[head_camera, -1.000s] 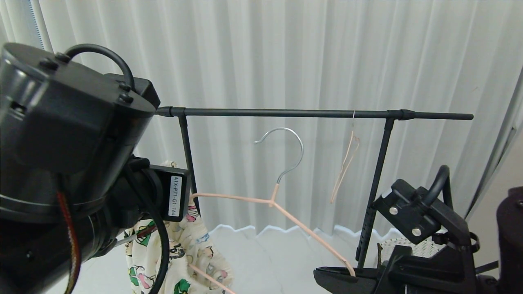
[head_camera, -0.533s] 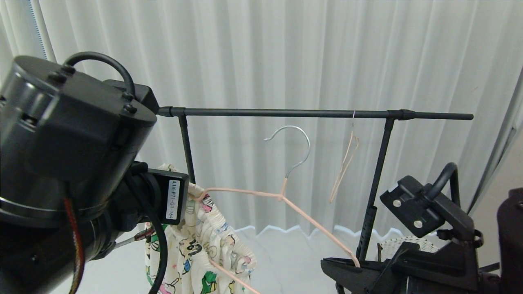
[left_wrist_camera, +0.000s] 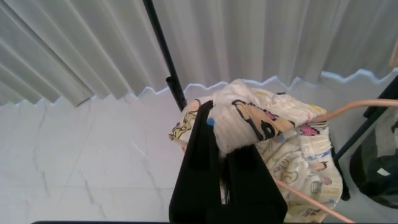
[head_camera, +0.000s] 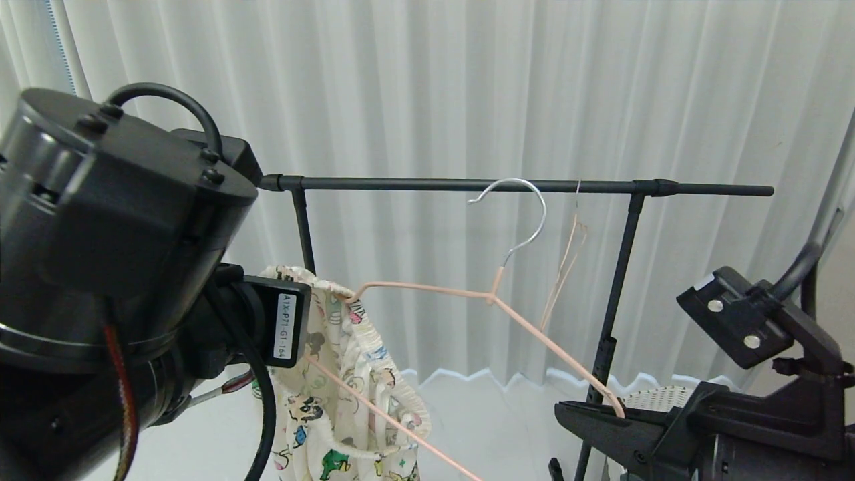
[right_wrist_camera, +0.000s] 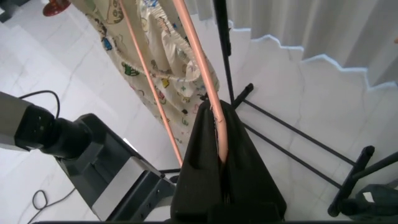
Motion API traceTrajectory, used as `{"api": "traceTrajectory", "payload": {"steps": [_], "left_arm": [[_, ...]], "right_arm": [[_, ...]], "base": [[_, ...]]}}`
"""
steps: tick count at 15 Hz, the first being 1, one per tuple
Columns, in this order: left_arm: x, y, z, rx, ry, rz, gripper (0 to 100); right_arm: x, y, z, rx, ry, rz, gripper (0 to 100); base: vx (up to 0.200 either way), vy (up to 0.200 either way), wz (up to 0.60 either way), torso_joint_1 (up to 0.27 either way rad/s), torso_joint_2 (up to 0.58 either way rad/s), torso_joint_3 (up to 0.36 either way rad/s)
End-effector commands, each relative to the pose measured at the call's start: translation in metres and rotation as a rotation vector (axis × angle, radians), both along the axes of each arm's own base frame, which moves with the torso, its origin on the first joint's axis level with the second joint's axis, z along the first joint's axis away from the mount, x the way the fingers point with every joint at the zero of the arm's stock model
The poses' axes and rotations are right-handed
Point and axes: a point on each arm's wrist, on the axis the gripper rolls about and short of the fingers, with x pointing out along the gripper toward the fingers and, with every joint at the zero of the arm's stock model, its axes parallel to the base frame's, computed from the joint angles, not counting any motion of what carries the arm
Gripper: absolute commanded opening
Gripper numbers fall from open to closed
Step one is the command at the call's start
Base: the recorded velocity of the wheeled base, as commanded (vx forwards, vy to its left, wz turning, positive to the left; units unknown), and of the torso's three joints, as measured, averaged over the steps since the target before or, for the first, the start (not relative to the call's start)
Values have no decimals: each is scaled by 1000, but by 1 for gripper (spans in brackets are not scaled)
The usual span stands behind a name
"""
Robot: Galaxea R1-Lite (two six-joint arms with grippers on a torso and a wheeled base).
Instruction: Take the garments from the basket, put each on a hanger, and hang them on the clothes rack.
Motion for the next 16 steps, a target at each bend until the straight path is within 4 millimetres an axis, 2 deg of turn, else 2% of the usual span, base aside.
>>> {"api": "traceTrajectory", "payload": {"steps": [1,6,13,16], "left_arm": [[-7,-7,4,-23,-9,-42,0],[-12,-36,16,-145,-26,-89,0],[-32,-51,22,-170,-25,-195,0],[-38,-53,23,-171,-24,-224,0]], "right_arm": [[1,6,-3,-13,3,4,0],[-3,26,-10,-1,-1,49,0],[-15,51,-18,11,-1,124,0],[-14,63,-18,27,1,126,0]], "base": [[0,0,0,0,0,0],[0,0,0,0,0,0],[0,0,0,0,0,0],[0,0,0,0,0,0]]}}
